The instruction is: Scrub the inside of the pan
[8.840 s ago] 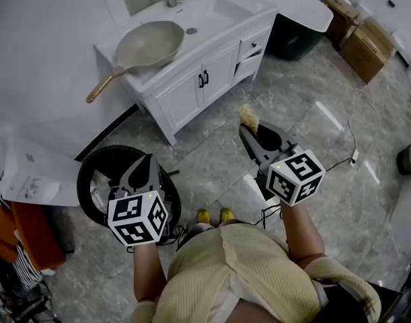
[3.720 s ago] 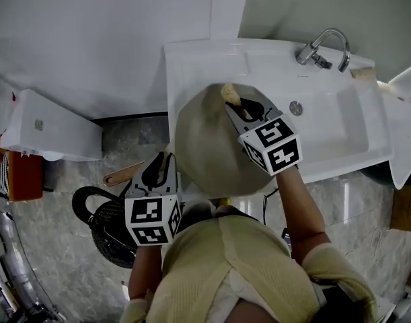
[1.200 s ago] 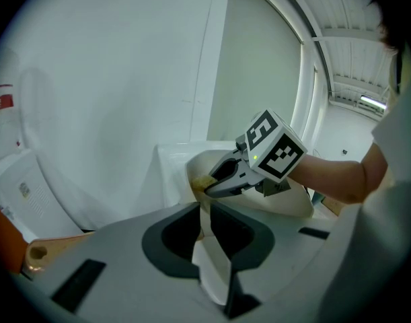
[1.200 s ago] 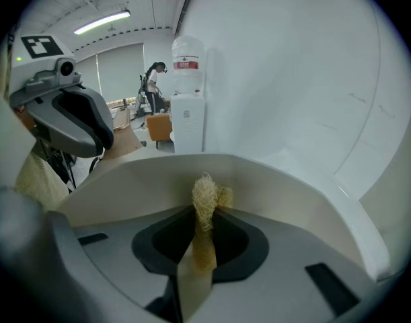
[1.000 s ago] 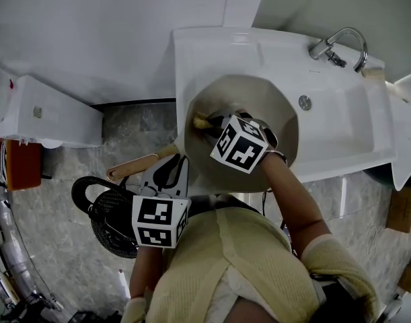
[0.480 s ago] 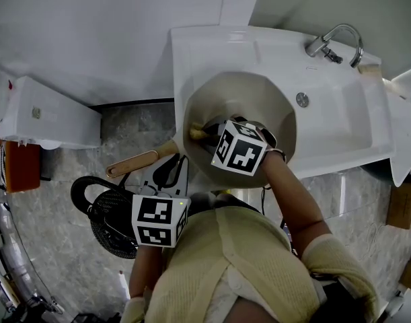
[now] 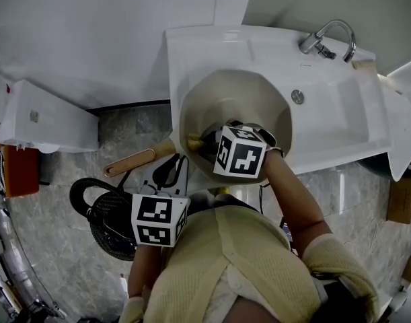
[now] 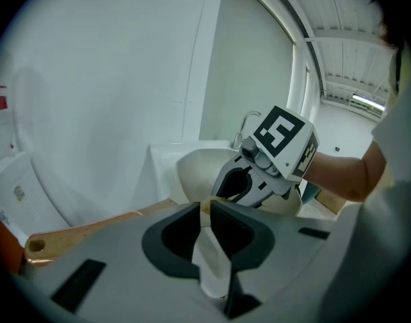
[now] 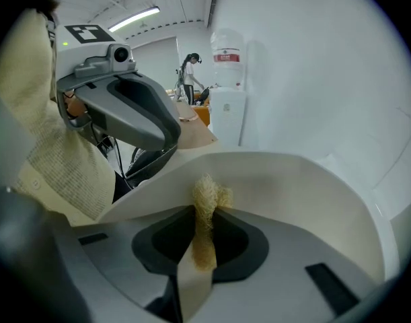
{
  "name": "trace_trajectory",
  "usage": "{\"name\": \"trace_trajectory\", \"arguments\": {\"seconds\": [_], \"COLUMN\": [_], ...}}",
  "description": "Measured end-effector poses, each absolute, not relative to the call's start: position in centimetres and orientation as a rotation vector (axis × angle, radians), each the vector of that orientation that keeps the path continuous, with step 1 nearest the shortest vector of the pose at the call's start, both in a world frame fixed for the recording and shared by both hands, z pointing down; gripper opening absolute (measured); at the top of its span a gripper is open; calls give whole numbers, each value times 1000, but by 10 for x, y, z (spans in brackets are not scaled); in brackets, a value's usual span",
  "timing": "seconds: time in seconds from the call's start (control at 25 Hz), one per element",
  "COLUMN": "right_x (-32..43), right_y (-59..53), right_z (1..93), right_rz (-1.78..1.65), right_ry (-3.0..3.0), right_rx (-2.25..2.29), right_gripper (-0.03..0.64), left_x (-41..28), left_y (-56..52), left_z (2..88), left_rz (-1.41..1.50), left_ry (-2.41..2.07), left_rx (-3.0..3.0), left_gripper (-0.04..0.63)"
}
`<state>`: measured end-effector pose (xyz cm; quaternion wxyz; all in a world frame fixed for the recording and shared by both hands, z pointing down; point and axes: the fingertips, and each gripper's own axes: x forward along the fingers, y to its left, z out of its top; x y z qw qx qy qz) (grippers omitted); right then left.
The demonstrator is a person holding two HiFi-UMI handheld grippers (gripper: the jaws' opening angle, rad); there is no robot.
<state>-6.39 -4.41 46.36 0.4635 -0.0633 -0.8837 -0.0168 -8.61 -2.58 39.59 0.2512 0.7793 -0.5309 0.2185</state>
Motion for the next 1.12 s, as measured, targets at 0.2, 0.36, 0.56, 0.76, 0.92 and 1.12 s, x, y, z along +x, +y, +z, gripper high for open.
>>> {"name": "trace_trajectory", "arguments": {"seconds": [0.2,0.36,0.56,0.76,0.92,1.12], "right_x": [-56,-48,-33,-19,-11,-3], "right_y": [-31,-22,-6,-7,-36,-85], "right_z": [462,461,459,454,446,430], "right_rz": [-55,-52,-17,8,-32,-113], "right_ry": [-2150,-2141,-2103,-2100,-2139,-2198], "right_rx": [-229,-288,-390,-390,-222,46], "right_gripper": [78,78,78,78,78,78], "left_x": [-81,-77,-70,-69,-68,-67], "left_y": [-26,-25,-27,-29,-35,-44], "left_z": [395,396,395,395,390,383], "left_rz": [595,600,607,614,598,567], "left_ry": [-1426,-1413,-1400,-1400,-1413,-1426], "left_rx": [2138,2150,2166,2163,2169,2173], "left_gripper": [98,98,98,98,98,98]}}
